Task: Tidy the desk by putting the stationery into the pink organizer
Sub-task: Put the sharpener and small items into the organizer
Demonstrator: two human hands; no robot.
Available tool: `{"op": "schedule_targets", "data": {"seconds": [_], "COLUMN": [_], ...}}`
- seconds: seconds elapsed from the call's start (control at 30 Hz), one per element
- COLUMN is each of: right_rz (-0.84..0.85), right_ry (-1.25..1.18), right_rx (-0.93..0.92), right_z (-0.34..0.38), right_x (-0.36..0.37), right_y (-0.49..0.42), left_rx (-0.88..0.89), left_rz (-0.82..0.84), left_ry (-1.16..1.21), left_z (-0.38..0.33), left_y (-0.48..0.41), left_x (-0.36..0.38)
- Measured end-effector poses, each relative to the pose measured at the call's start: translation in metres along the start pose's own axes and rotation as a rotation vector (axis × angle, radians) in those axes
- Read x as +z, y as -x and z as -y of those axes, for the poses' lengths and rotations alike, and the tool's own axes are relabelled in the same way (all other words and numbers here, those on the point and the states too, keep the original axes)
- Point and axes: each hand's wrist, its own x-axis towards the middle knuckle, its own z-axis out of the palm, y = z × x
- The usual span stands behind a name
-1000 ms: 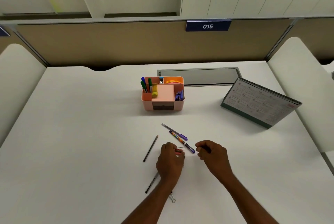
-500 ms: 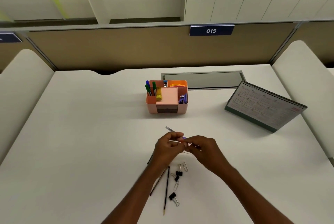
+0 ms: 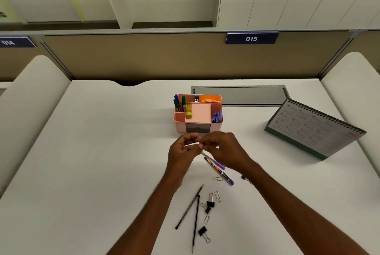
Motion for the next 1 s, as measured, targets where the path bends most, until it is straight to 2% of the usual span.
{"op": "schedule_targets", "data": {"seconds": [0.17, 0.3, 0.6, 1.0], "right_rz": [-0.164, -0.184, -0.215, -0.282], "right_ry": [0.075, 0.160, 0.245, 0.222], "right_rx": [0.120, 0.201, 0.315, 0.271], "right_z": [-0.007, -0.015, -0.019, -0.016], "right_x": [0.001, 0.008, 0.027, 0.029], "right_y": [-0.055, -0.106, -0.147, -0.158], "left_rx": [-0.050, -0.091, -0.149, -0.167], "left_rz": [-0.226, -0.337, -0.298, -0.310], "left_ry": [0.023, 0.007, -0.073, -0.089], "left_z": [-0.005, -0.007, -0.016, -0.012], "left_y": [-0.024, -0.045, -0.077, -0.083], "left_x": [-0.010, -0.017, -0.015, -0.022]}}
